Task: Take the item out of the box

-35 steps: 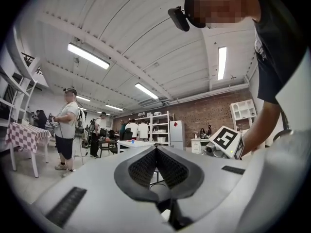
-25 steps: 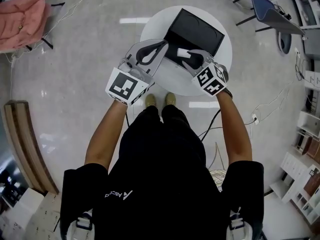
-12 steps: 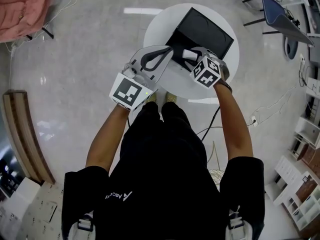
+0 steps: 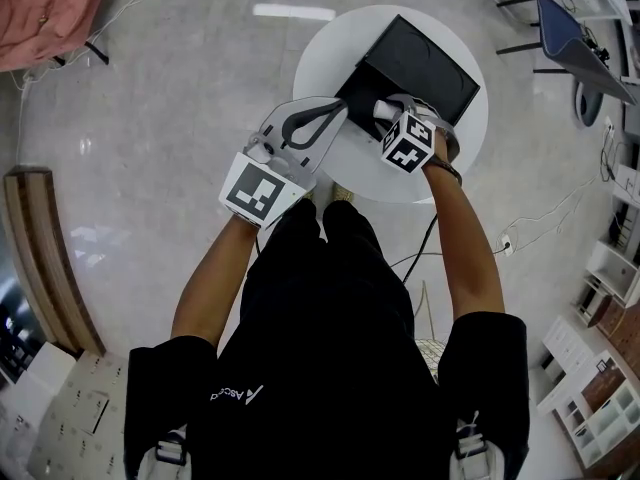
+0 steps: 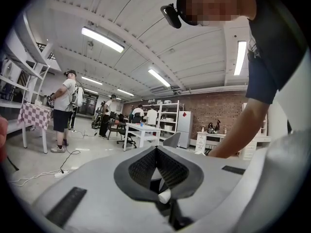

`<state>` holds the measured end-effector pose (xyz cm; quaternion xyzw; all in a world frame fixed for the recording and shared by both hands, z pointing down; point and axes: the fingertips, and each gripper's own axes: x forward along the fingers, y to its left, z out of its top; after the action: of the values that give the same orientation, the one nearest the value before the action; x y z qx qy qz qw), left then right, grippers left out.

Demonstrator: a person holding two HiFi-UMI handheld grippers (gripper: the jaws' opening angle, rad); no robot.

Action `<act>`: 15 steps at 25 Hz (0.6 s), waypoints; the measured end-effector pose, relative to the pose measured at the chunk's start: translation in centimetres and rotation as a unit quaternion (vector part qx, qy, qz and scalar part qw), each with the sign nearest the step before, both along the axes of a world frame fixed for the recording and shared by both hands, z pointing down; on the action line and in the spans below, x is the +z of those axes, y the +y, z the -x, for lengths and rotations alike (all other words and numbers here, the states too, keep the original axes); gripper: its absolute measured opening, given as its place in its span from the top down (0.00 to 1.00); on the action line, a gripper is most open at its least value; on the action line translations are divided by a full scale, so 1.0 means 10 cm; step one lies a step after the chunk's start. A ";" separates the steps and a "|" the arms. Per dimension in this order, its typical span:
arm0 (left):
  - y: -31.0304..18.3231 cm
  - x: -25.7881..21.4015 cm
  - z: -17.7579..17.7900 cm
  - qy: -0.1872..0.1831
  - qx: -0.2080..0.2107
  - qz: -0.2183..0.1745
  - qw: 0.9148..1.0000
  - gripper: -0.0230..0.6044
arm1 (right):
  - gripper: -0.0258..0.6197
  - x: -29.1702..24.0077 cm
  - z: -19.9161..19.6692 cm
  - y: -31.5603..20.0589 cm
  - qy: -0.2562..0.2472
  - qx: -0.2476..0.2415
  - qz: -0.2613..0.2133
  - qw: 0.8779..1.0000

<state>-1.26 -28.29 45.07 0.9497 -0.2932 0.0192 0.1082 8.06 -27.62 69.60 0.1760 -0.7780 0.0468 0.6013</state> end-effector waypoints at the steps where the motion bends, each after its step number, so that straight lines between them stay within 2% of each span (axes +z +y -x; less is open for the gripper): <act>1: 0.00 0.01 0.00 -0.001 0.000 0.002 1.000 0.97 | 0.65 0.01 0.00 -0.01 0.004 -0.003 -0.004 1.000; 6: 0.02 0.05 0.00 -0.003 0.003 0.004 1.000 0.97 | 0.68 0.05 0.03 -0.02 0.021 -0.010 -0.017 1.000; 11: 0.04 0.09 -0.03 -0.007 0.010 0.005 1.000 0.97 | 0.69 0.07 0.03 -0.04 0.013 0.003 -0.028 1.000; 15: 0.10 0.05 -0.08 -0.006 0.015 0.002 1.000 0.97 | 0.69 -0.11 -0.01 -0.04 -0.013 0.033 -0.049 0.998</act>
<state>-0.48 -27.32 45.53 0.9536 -0.2800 0.0274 0.1077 8.21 -28.05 68.53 0.2303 -0.7808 0.0314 0.5800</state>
